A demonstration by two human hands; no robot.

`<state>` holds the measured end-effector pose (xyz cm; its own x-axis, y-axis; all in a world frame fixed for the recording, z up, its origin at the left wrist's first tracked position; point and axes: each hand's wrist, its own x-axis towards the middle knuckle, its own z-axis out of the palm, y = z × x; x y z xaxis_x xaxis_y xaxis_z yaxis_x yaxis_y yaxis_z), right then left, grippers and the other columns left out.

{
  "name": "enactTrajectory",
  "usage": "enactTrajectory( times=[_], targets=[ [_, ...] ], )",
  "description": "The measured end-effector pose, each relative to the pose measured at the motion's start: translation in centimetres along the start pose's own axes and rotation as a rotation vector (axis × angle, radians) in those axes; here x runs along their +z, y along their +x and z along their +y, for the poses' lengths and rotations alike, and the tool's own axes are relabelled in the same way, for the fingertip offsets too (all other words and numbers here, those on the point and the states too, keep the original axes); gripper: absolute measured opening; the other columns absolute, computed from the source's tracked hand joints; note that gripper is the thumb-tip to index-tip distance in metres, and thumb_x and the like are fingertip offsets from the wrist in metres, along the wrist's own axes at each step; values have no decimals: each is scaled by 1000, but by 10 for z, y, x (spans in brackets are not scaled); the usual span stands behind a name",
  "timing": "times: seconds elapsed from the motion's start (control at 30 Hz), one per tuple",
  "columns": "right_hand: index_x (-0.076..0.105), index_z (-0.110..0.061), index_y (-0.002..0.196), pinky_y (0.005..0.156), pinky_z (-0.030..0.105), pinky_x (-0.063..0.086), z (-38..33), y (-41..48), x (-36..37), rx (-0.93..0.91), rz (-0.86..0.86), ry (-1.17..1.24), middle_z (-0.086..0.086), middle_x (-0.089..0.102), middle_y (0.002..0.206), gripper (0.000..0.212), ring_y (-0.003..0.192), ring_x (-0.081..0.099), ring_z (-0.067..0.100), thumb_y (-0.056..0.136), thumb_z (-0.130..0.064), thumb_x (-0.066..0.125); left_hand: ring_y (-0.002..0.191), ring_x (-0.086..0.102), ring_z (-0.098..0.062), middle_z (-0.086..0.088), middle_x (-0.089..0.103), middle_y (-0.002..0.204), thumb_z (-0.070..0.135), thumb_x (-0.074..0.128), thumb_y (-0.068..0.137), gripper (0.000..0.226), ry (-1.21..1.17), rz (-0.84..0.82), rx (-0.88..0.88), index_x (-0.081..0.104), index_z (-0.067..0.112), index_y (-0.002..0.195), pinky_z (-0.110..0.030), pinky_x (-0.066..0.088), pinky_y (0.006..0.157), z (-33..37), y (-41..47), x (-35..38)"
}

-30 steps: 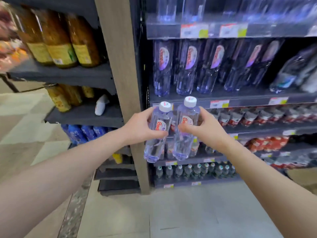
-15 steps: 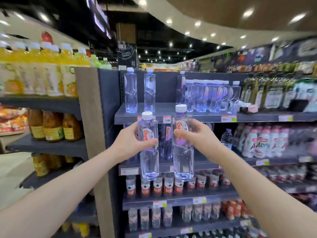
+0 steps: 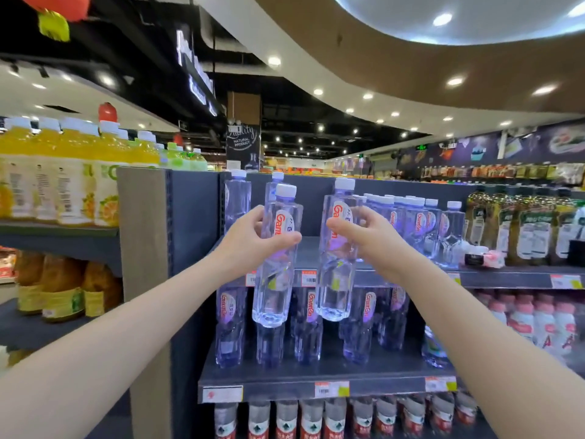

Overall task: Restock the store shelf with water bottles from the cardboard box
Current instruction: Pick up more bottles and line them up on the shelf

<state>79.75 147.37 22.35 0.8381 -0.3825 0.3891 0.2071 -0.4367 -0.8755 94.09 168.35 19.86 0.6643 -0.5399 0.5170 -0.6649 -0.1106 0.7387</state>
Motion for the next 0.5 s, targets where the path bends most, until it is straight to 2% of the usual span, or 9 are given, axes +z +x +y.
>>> enactTrajectory(
  times=[0.07, 0.1, 0.17, 0.23, 0.27, 0.3, 0.37, 0.43, 0.5],
  targets=[
    [54, -17, 130, 73, 43, 58, 2, 26, -2, 9, 16, 26, 20, 72, 114, 67, 70, 72, 17, 78, -45, 85, 109, 73, -18, 3, 77, 111, 74, 83, 68, 85, -8, 1, -2, 61, 13, 123, -50, 56, 103, 4, 21, 0],
    [53, -17, 129, 70, 39, 57, 2, 40, -3, 10, 21, 40, 20, 72, 113, 66, 67, 72, 16, 78, -43, 85, 113, 72, -18, 3, 76, 119, 75, 84, 67, 91, -26, 5, -11, 59, 14, 129, -49, 55, 105, 4, 32, 1],
    [52, -17, 128, 65, 31, 56, 3, 63, -3, 15, 22, 44, 15, 72, 113, 64, 66, 72, 15, 79, -42, 85, 109, 75, -18, 2, 77, 118, 65, 87, 73, 82, -59, -5, -12, 59, 15, 132, -46, 56, 104, 6, 50, 6],
    [54, -18, 126, 78, 41, 62, 9, 85, -3, 17, 15, 68, 12, 73, 116, 68, 75, 74, 19, 73, -43, 88, 104, 77, -17, 2, 78, 115, 66, 89, 70, 91, -81, -9, -32, 56, 15, 137, -46, 56, 104, 4, 66, 10],
    [56, -21, 123, 81, 43, 61, 12, 95, -3, 16, 10, 63, 10, 73, 115, 63, 80, 75, 21, 73, -43, 88, 106, 77, -18, 1, 77, 118, 71, 89, 64, 103, -96, 1, -52, 52, 15, 142, -48, 55, 105, 3, 73, 13],
    [58, -25, 119, 78, 41, 59, 16, 104, -2, 5, 12, 48, 7, 74, 113, 55, 85, 75, 22, 76, -42, 87, 110, 75, -19, 0, 76, 123, 75, 89, 60, 113, -107, -1, -67, 49, 14, 146, -48, 54, 106, 2, 80, 16],
    [59, -30, 114, 68, 33, 50, 23, 120, 0, -8, 17, 32, 4, 74, 110, 45, 90, 73, 22, 79, -40, 86, 115, 72, -18, 0, 73, 129, 75, 89, 61, 118, -116, -2, -72, 44, 15, 152, -43, 51, 106, 0, 90, 20],
    [59, -28, 116, 69, 33, 50, 31, 138, 0, -7, 25, 37, 2, 74, 111, 51, 96, 72, 23, 76, -43, 87, 112, 73, -13, 5, 76, 121, 67, 90, 66, 112, -132, 2, -62, 43, 15, 154, -41, 51, 106, -4, 99, 24],
    [59, -25, 124, 77, 38, 54, 36, 154, 1, -3, 22, 48, 2, 73, 115, 65, 103, 72, 26, 71, -48, 88, 107, 76, -12, 8, 80, 113, 65, 92, 65, 112, -160, 10, -64, 44, 13, 153, -45, 52, 109, -3, 103, 27]
  ],
)
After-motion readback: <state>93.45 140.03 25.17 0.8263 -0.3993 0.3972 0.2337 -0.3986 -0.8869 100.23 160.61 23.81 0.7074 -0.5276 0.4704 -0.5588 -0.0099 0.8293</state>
